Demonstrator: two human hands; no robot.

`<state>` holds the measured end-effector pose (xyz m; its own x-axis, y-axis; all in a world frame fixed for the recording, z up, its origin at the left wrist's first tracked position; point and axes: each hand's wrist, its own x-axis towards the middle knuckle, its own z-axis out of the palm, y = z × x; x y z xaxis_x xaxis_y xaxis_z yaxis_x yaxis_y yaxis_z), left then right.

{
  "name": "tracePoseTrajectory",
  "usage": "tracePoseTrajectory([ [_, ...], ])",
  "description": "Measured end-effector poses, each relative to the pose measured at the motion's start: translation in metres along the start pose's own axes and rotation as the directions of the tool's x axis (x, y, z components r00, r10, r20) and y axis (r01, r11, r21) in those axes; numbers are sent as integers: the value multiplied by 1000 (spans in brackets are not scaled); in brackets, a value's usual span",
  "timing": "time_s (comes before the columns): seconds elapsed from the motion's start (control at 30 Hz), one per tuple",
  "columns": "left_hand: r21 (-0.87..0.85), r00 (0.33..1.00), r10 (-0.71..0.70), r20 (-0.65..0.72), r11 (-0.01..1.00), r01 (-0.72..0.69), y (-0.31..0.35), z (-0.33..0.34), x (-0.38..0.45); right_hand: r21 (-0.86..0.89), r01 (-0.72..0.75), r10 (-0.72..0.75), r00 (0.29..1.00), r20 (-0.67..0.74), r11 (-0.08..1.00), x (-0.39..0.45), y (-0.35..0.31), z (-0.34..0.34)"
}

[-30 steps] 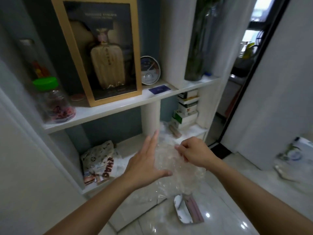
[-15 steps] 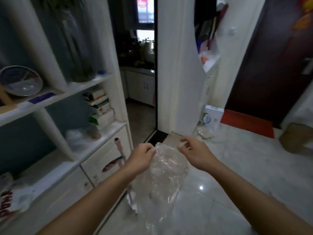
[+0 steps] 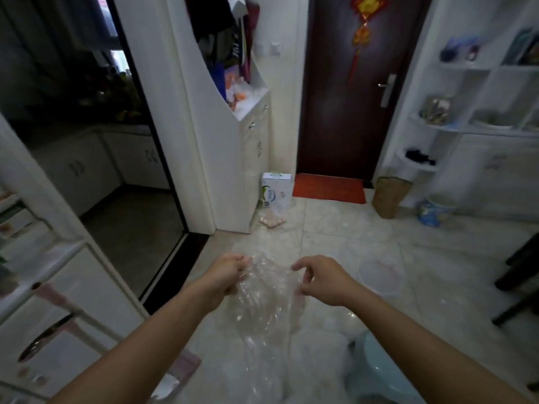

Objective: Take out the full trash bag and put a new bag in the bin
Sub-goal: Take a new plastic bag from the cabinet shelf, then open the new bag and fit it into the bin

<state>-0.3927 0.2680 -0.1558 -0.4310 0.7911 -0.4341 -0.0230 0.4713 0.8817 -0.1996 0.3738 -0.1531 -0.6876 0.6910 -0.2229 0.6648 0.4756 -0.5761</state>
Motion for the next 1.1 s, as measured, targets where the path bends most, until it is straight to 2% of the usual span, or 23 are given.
tracePoseTrajectory([
  [0.07,-171,991,-104,80,978,116,8,15,13,-33,-20,19,999,-30,999,3,19,-6],
  [0.13,-261,970,-186,158,939,223,14,24,28,-10,-63,62,995,-77,998,8,36,-11],
  [0.23,-242,940,-283,192,914,325,21,36,63,201,-178,199,976,-92,963,20,57,-21],
  [0.3,-244,910,-316,270,891,382,32,49,82,345,-256,310,944,-110,903,33,69,-28],
  [0.47,-5,932,-207,296,976,218,60,71,145,537,-334,488,855,-173,775,76,102,-59],
  [0.53,61,916,-184,357,983,174,76,76,161,560,-378,556,811,-184,737,93,116,-75],
  [0.67,363,905,-167,392,931,14,100,97,192,658,-393,657,724,-209,642,130,142,-101],
  [0.77,427,899,-177,400,904,-12,111,113,227,701,-361,687,682,-251,615,153,160,-116],
  [0.83,403,881,-192,432,915,2,124,121,246,691,-380,728,609,-314,615,163,172,-124],
  [0.9,324,851,-223,476,944,66,138,131,259,639,-424,754,497,-429,642,165,177,-132],
  [1.0,182,766,-321,557,947,265,148,154,283,600,-315,677,381,-630,735,160,171,-143],
  [1.03,139,730,-348,588,933,332,151,164,290,596,-271,653,372,-660,756,158,171,-144],
  [1.1,94,680,-379,628,904,417,156,185,303,601,-233,637,417,-648,765,158,184,-139],
])
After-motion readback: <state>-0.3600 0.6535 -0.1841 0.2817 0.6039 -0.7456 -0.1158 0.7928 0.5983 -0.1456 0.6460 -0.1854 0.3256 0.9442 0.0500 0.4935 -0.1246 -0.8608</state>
